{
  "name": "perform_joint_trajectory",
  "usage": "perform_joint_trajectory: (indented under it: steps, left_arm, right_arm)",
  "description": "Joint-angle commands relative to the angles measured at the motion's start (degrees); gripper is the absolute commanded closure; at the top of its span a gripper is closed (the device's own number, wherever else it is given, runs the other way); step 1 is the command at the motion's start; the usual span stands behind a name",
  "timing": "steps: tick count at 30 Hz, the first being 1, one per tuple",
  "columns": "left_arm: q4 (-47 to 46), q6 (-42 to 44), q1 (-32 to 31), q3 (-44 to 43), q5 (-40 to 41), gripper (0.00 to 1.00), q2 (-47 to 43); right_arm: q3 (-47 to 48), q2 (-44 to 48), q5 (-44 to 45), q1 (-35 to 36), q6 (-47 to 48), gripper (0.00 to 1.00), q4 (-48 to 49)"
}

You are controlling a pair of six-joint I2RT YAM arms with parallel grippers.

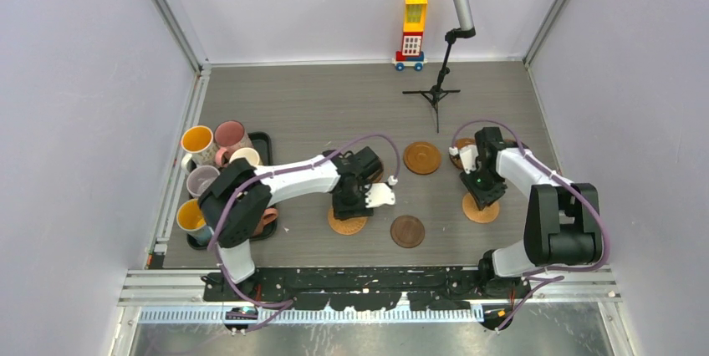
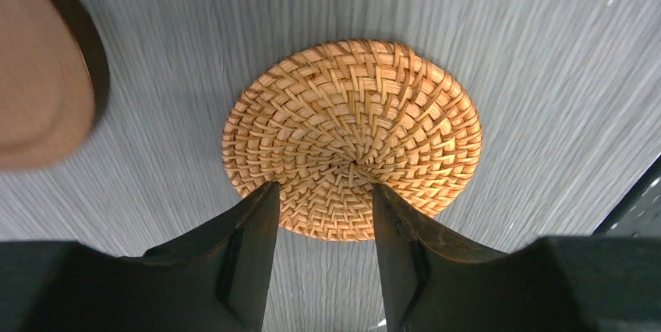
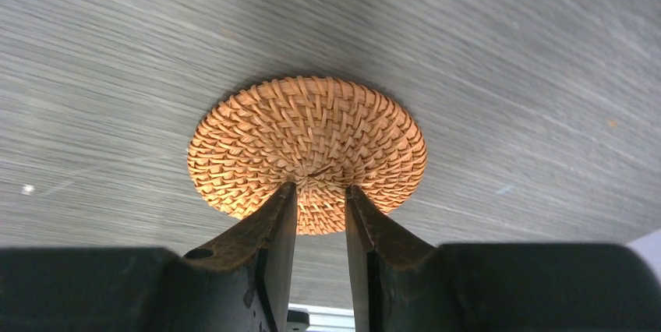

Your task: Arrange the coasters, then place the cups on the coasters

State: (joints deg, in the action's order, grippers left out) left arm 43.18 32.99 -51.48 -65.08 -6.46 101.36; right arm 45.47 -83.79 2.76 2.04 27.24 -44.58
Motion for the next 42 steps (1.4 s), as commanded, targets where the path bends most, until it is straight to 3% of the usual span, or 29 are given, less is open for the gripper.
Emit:
perform_joint_trajectory:
  steps: [1, 10, 17, 27, 36, 42]
  left_arm:
    - [-3.6, -3.2, -5.2, -3.5, -6.4, 0.52, 6.6]
    - [-4.1, -6.6, -9.5, -5.9, -8.5, 0.53, 10.1]
    - [-5.1, -12.2, -9.5, -16.8, -8.4, 0.53, 16.9]
    - [-5.4, -18.6, -9.7, -28.6, -6.2, 0.54, 25.2]
    - [-15.4, -18.9, -8.7, -20.2, -4.2, 0.48, 13.7]
    - [-19.4, -24.2, -5.5, -16.6, -9.6, 0.4, 4.1]
  right_arm:
    - [-1.5, 1.3, 2.4, -5.5, 7.1, 0.66, -0.9]
    - [0.0, -0.3, 0.2, -13.0, 13.5, 0.66, -1.9]
    - [4.4, -3.7, -1.9, -17.3, 13.5, 0.66, -1.8]
    - [13.3, 0.4, -13.7, -17.4, 10.4, 0.47, -10.8]
    - [13.1, 5.6, -30.9, -15.7, 10.1, 0.45, -19.5]
    - [7.1, 10.7, -35.0, -10.8, 14.7, 0.48, -17.9]
